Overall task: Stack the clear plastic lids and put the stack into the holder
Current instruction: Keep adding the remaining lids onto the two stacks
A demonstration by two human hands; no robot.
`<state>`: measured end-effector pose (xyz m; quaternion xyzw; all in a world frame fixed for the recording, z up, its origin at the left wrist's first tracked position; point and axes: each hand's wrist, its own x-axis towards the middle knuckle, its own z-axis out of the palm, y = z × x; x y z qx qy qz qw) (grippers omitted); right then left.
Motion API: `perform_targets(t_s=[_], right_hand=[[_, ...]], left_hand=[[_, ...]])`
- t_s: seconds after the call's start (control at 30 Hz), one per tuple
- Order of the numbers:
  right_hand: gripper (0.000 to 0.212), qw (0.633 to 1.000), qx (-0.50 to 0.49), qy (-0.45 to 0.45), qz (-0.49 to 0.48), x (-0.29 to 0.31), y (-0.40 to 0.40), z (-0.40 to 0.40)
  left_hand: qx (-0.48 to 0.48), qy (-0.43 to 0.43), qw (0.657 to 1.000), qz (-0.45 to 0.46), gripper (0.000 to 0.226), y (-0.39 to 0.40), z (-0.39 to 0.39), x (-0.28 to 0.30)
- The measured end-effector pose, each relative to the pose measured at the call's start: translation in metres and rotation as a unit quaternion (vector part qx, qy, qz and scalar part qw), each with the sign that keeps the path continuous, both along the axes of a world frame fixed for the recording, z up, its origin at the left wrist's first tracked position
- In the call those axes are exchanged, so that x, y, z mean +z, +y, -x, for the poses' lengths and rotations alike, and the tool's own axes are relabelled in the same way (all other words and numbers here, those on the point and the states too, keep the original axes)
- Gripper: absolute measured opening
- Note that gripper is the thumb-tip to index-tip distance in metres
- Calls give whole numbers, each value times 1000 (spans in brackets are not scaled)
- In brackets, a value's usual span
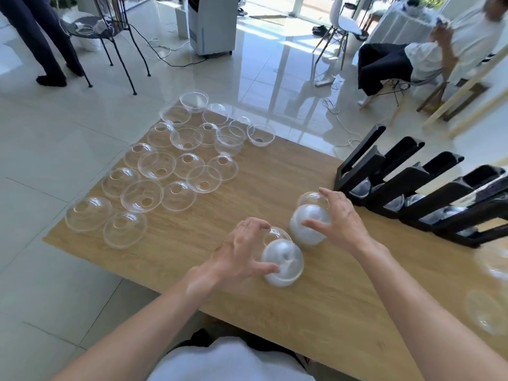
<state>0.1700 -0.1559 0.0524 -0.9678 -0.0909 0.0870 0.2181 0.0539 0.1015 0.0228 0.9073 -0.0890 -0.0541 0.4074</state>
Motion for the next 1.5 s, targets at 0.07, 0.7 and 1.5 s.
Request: perform_targets(t_s=[0.07, 0.7, 1.5], right_hand=[[102, 1000, -3, 2, -1, -6, -6, 1], [101, 978, -30, 158, -131, -48, -15, -7], [105, 972, 129, 160, -117, -52, 142, -30]], left_hand=[[-11, 8, 1000, -2, 86, -12, -3, 4], [-10, 112, 993, 42, 88, -44, 13, -36], [185, 136, 968, 103, 101, 90, 46, -41]])
